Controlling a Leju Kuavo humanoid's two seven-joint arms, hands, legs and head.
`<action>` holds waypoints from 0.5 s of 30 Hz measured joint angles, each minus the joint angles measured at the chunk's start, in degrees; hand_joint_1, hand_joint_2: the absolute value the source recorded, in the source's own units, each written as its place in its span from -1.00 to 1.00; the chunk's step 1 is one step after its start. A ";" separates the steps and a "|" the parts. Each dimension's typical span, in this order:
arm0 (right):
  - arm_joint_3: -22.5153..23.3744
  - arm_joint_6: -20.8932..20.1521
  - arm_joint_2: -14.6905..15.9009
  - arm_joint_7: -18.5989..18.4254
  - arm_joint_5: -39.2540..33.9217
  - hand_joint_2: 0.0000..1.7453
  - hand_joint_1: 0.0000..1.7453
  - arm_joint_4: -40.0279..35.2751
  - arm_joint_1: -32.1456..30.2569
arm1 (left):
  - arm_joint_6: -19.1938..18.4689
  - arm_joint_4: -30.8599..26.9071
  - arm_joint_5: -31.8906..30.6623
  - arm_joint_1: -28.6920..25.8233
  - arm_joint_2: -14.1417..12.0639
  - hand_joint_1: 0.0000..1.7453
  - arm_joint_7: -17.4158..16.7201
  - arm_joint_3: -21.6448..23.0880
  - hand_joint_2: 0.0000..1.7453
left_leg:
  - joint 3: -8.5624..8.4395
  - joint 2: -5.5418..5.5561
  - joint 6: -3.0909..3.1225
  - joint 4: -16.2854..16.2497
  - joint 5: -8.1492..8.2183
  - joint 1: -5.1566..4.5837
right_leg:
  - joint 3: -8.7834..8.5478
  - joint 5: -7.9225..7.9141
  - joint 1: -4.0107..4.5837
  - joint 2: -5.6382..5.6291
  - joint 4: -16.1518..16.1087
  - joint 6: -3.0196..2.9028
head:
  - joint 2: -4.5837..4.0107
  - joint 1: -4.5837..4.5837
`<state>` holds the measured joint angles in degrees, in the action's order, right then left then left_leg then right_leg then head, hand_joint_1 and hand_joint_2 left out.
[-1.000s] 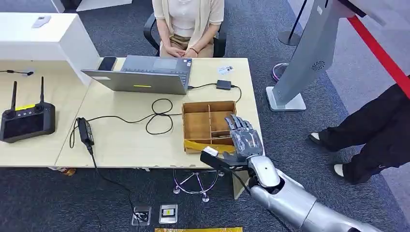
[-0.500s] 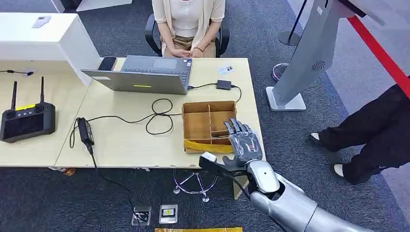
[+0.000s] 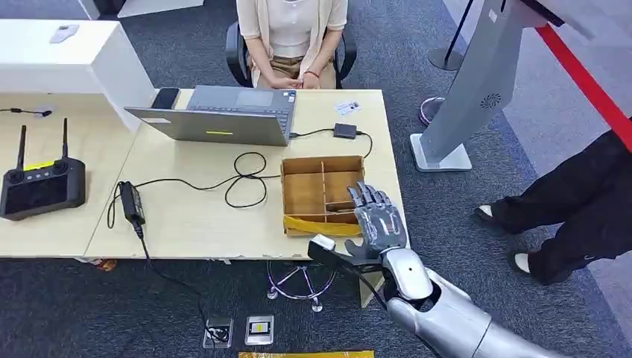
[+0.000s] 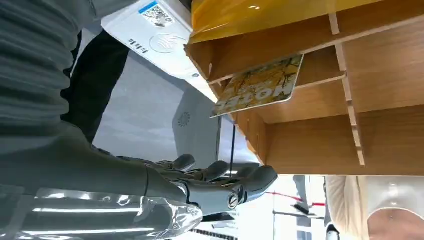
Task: Pass the card to the sensor for recognition and then transmit it.
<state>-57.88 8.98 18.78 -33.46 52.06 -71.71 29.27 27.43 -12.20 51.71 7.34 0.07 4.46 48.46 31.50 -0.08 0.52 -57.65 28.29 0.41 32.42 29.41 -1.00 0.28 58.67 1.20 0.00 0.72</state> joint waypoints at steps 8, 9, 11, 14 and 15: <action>1.55 -1.31 0.17 -0.63 0.55 1.00 -1.00 -0.28 -0.56 | -0.02 -0.15 -0.94 0.36 0.22 -1.00 -0.98 0.87 -1.00 | -0.01 0.00 0.00 0.00 0.00 0.00 | -0.01 0.00 0.00 0.00 0.00 0.00 | 0.00 0.00; 1.79 -1.40 0.20 -0.70 0.57 1.00 -1.00 -0.28 -0.60 | -0.02 -0.15 -0.98 0.44 0.24 -1.00 -1.03 0.94 -1.00 | -0.01 0.00 0.00 0.00 0.00 0.00 | -0.01 0.00 0.00 0.00 0.00 0.00 | 0.00 0.00; 2.14 -1.51 0.26 -0.72 0.59 1.00 -1.00 -0.28 -0.61 | -0.02 -0.15 -0.98 0.52 0.26 -1.00 -1.11 0.96 -1.00 | -0.01 0.00 0.00 0.00 0.00 0.00 | -0.01 0.00 0.00 0.00 0.00 0.00 | 0.00 0.00; 2.23 -1.66 0.33 -0.89 0.74 1.00 -1.00 -0.31 -0.62 | -0.02 -0.15 -1.29 0.57 0.31 -1.00 -1.29 1.49 -1.00 | -0.01 0.00 0.00 0.00 0.00 0.00 | 0.00 0.00 0.00 0.00 0.00 0.00 | 0.00 0.00; 2.29 -1.71 0.33 -1.03 0.76 1.00 -1.00 -0.31 -0.62 | -0.04 -0.15 -1.40 0.62 0.31 -1.00 -1.35 1.49 -1.00 | -0.01 0.00 0.00 0.00 0.00 0.00 | -0.01 0.00 0.00 0.00 0.00 0.00 | 0.00 -0.02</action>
<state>-55.58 7.28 19.10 -34.49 52.83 -72.02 28.65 27.39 -12.35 50.31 7.96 0.37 3.10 49.94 31.49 -0.08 0.52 -57.65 28.29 0.41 32.41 29.40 -1.00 0.28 58.67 1.20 0.00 0.70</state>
